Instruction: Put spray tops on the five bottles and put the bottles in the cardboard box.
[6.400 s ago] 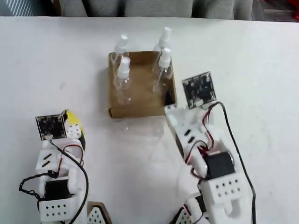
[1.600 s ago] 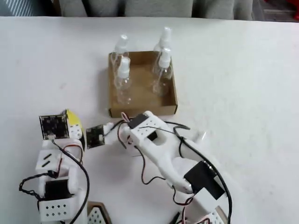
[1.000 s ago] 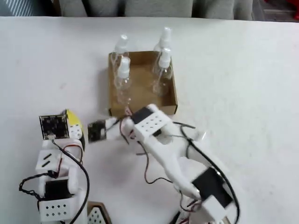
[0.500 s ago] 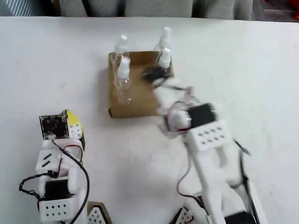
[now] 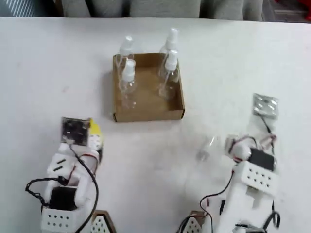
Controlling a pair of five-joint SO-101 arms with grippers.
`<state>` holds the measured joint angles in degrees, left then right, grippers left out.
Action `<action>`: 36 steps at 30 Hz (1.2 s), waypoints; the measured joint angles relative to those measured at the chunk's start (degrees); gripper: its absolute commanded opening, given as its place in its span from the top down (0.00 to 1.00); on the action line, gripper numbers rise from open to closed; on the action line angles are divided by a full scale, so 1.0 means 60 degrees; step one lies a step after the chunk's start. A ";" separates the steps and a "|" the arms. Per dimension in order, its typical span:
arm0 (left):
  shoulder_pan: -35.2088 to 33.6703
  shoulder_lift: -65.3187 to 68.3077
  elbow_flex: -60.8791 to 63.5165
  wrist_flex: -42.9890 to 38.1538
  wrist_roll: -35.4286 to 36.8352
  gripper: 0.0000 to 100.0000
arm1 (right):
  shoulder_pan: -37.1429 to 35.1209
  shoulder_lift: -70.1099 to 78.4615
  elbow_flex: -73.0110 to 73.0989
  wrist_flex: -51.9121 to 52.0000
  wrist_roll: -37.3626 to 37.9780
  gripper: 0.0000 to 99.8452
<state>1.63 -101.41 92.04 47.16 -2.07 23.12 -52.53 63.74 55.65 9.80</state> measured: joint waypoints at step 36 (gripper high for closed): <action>0.7722 1.2733 -0.8469 0.0000 0.0440 0.83 | 0.8308 0.4498 0.0220 -0.8044 0.3590 0.98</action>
<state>47.96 -25.01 41.23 47.16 0.57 72.97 -25.54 65.05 7.38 31.34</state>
